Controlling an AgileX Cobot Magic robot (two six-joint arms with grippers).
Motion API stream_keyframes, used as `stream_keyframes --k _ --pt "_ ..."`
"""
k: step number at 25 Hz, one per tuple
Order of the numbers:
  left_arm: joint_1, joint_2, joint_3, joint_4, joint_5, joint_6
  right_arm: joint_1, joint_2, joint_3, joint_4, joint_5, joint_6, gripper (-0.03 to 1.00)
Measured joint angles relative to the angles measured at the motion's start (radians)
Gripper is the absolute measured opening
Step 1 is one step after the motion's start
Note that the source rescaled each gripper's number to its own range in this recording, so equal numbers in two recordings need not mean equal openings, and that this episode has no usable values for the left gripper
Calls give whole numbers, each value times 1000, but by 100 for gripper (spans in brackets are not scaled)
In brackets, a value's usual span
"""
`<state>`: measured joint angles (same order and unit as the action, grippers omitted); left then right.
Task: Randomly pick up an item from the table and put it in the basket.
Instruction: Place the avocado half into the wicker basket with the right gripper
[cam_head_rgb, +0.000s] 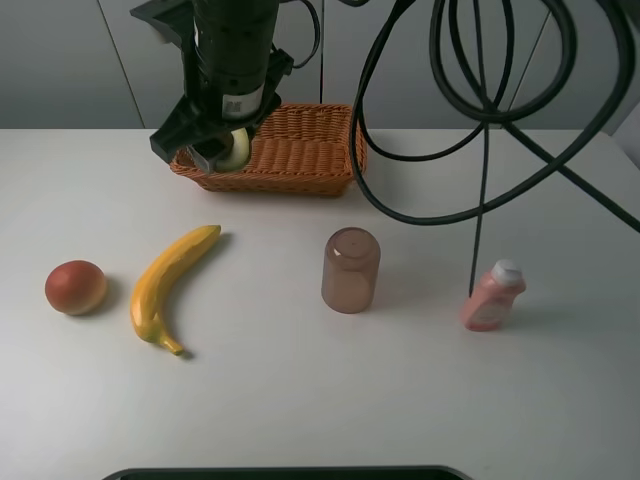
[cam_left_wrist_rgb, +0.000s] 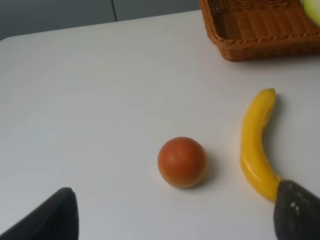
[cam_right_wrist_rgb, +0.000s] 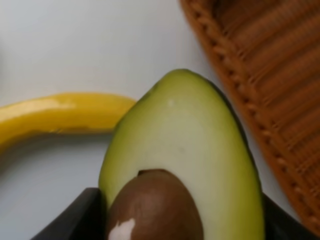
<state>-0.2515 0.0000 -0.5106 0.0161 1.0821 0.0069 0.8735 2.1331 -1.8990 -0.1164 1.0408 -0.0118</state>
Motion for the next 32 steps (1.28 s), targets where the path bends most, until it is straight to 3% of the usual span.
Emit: stream_keyframes --k 5,16,25,32 --pt "0 0 0 0 0 -7 -43 -4 -101 -69 -35 0 1" --pt "0 0 0 0 0 0 -211 54 -112 -94 -276 0 1" --pt "0 0 0 0 0 0 -249 267 -112 -99 -407 0 1" --pt "0 0 0 0 0 0 -257 324 -112 -76 -417 0 1"
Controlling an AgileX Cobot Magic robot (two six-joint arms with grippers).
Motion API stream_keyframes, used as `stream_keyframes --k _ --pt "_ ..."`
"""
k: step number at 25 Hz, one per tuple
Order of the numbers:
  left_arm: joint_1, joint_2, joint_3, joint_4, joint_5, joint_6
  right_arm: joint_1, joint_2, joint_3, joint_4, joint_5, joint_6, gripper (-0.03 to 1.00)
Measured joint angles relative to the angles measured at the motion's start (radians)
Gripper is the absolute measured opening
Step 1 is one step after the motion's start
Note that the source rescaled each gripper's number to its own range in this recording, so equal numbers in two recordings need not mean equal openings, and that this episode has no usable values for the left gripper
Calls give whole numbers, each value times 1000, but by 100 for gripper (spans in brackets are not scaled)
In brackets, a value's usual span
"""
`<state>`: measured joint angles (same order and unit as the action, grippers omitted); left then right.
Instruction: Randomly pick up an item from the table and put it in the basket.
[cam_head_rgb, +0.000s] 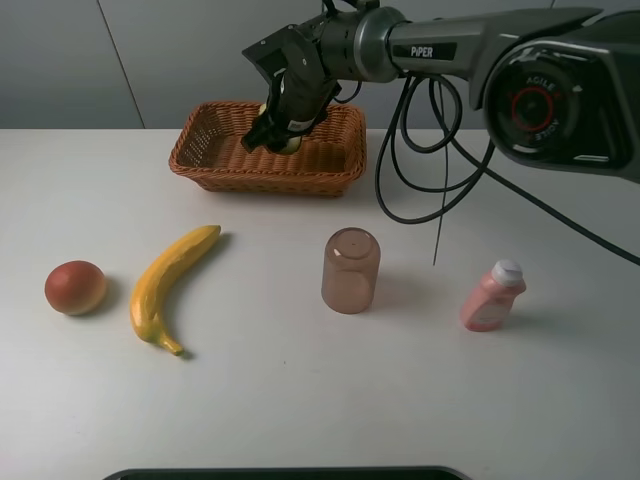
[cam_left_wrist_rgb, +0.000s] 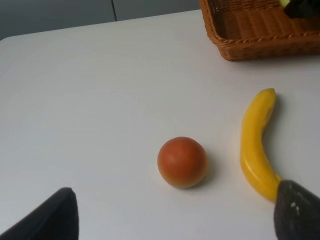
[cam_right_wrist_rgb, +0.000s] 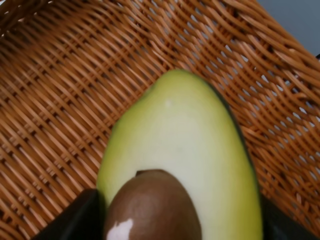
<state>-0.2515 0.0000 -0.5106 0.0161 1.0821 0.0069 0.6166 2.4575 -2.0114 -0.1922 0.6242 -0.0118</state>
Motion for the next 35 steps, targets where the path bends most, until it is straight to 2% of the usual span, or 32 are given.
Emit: stream_keyframes --k 4,5,7,8,9,10,17,24,29,35 --pt "0 0 0 0 0 0 0 0 0 0 -10 0 2" --pt "0 0 0 0 0 0 0 0 0 0 -10 -1 16" --pt "0 0 0 0 0 0 0 0 0 0 -16 -3 68" --pt "0 0 0 0 0 0 0 0 0 0 -24 -5 86" --pt "0 0 0 0 0 0 0 0 0 0 -27 -7 94" --pt "0 0 0 0 0 0 0 0 0 0 -32 -7 97" --pt "0 0 0 0 0 0 0 -2 0 0 -41 -13 99" --pt "0 0 0 0 0 0 -19 -112 0 105 -20 -86 99" --pt "0 0 0 0 0 0 -71 -242 0 161 78 -186 100" --pt "0 0 0 0 0 0 -161 -400 0 180 246 -233 100"
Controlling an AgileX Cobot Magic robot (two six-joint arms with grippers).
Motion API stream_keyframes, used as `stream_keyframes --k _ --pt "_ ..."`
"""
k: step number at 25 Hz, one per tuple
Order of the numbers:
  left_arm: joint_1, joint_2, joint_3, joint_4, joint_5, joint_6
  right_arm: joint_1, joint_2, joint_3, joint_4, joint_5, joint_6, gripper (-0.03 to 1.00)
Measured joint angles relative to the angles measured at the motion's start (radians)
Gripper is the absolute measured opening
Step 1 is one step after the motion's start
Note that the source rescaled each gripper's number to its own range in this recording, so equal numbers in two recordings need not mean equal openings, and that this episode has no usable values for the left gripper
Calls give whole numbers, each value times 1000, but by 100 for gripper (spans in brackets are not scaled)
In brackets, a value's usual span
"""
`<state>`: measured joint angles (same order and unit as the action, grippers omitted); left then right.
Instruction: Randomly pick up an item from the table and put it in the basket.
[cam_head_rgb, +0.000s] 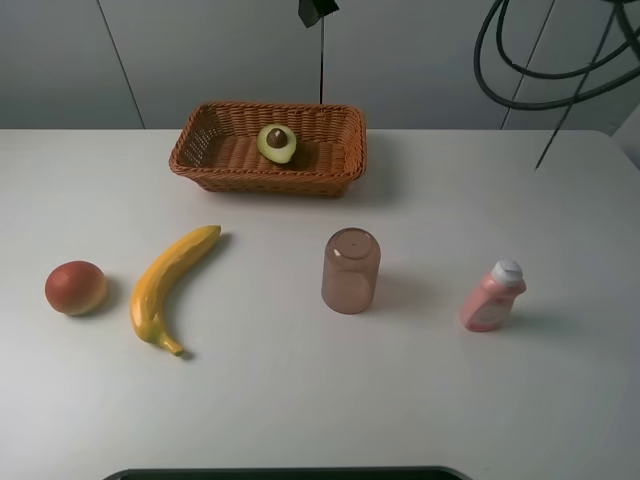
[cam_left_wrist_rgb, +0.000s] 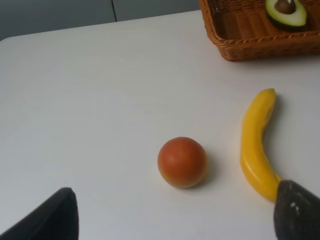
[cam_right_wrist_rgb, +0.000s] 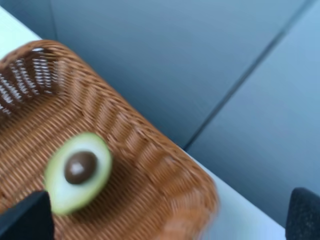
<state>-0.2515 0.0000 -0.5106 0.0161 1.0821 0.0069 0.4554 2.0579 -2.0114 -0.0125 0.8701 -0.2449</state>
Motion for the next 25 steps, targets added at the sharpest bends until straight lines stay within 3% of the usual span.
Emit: stream_keyframes --k 10,19,25 --pt "0 0 0 0 0 0 -224 -263 0 20 290 -60 100" --pt "0 0 0 0 0 -7 -494 -555 105 135 347 -139 100" --pt "0 0 0 0 0 -7 -564 -775 295 135 350 -153 100"
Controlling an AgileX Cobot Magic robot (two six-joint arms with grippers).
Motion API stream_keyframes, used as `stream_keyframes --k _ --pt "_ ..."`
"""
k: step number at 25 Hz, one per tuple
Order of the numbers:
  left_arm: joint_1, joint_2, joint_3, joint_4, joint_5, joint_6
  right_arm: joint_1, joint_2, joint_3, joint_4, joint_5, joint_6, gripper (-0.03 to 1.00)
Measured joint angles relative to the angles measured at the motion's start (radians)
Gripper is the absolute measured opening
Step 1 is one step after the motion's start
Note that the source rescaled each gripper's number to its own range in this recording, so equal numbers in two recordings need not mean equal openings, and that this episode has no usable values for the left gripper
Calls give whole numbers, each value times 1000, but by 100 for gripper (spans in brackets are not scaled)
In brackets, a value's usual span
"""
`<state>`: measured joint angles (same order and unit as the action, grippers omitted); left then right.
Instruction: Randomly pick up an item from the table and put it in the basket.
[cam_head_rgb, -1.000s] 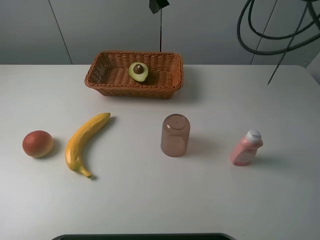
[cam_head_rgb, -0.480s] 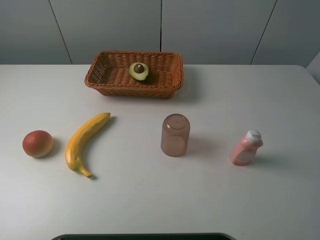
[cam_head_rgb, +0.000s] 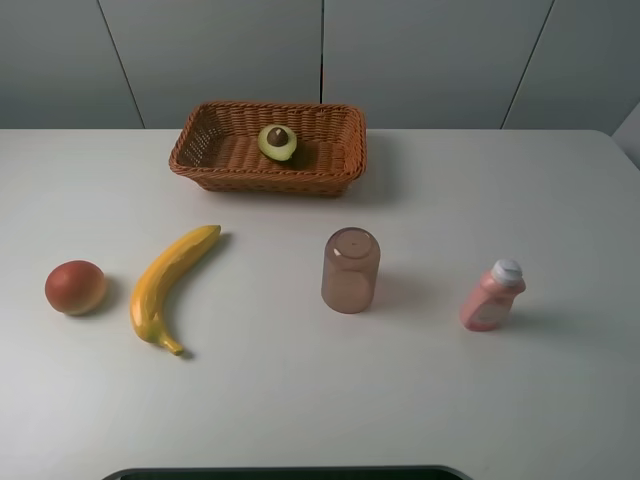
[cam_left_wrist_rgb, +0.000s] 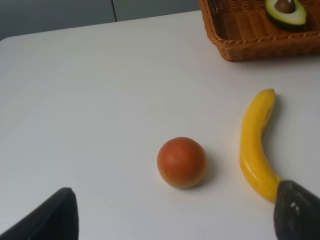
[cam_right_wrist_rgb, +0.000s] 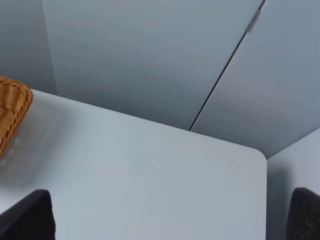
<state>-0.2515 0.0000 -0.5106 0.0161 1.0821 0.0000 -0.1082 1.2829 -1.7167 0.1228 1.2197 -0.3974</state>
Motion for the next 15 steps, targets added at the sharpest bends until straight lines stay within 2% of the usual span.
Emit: stream_keyframes --k 7,15 --pt "0 0 0 0 0 0 0 -301 231 14 -33 -3 100" --pt "0 0 0 0 0 0 0 -701 550 -113 -35 115 100"
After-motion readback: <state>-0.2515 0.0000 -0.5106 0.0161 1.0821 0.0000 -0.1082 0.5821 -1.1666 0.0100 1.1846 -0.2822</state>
